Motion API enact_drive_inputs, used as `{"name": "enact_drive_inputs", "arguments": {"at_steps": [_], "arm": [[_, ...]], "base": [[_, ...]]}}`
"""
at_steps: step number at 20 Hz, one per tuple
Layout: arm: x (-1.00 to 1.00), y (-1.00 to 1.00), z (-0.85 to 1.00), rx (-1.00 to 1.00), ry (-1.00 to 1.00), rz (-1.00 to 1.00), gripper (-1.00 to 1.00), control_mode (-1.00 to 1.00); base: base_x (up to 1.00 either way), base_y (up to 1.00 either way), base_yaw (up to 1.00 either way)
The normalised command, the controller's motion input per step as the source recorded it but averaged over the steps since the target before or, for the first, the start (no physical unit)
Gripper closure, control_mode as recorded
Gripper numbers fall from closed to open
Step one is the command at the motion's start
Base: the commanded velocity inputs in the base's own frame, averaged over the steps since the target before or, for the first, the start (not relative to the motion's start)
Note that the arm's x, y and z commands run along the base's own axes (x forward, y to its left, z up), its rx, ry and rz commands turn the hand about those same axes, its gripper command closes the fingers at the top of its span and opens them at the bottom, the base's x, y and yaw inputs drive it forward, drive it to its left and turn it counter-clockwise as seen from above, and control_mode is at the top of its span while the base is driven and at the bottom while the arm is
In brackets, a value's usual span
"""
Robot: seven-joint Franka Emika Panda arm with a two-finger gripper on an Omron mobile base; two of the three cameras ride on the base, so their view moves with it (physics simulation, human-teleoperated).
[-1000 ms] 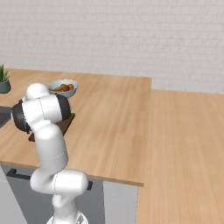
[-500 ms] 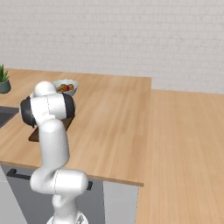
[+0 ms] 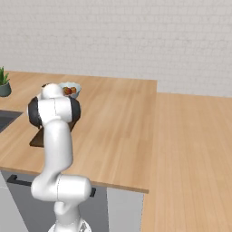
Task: Pick up the sponge from the counter and clean the cutting board by briefly scrubbing or pressing down on the cutting board. Once finished, release the sponge.
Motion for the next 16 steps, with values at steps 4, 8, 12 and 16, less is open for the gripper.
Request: {"name": "enact_drive_inputs", "arguments": {"at_steps": [4,8,12,16], "arm": [[0.39,0.00,0.00,0.00,0.00,0.00,1.00,-1.00],[0.13,-0.01,0.00,0.00,0.00,0.00,1.00,-1.00],[-0.25,-0.27,0.00,0.00,0.00,0.00,1.00,-1.00],[-0.97,-0.81,0.00,0.00,0.00,0.06,1.00,-1.00]], "base": [[0.00,0.00,0.00],[0.00,0.00,0.00],[0.00,0.00,0.00],[0.00,0.00,0.00]]}}
